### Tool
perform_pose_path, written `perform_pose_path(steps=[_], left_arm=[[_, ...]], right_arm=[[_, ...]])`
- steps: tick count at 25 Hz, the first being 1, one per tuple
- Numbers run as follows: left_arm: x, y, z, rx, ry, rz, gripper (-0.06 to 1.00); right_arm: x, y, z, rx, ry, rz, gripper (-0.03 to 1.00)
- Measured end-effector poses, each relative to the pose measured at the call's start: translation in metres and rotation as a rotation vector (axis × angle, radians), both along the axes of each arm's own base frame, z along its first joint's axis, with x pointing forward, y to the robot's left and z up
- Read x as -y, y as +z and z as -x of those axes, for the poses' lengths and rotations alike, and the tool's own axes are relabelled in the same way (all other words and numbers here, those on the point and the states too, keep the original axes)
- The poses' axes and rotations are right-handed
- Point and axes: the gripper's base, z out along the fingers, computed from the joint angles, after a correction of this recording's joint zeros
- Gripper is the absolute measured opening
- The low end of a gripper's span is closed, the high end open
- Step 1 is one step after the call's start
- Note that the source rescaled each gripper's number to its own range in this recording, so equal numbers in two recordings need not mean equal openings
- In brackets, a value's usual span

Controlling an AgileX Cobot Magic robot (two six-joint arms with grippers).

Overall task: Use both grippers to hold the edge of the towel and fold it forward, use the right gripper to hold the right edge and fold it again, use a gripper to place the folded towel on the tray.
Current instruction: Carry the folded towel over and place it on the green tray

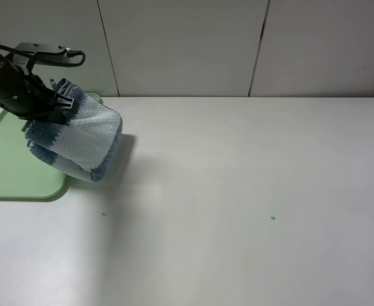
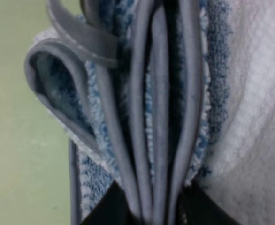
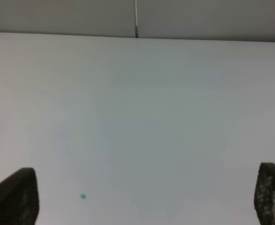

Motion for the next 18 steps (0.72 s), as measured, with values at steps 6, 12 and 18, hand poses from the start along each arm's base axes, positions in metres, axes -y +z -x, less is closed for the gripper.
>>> perform_pose_path(steps=[6, 12, 18], left_arm=[[-0.023, 0.002, 0.000, -0.006, 0.045, -0.033, 0.11], [-0.045, 0.003, -0.002, 0.017, 0.094, -0.051, 0.11], [-0.064, 0.004, -0.003, 0.043, 0.112, -0.095, 0.11]], right_arm=[[0.000, 0.000, 0.000, 0.000, 0.000, 0.000, 1.00], [0.000, 0.000, 0.000, 0.000, 0.000, 0.000, 1.00], [0.000, 0.000, 0.000, 0.000, 0.000, 0.000, 1.00]])
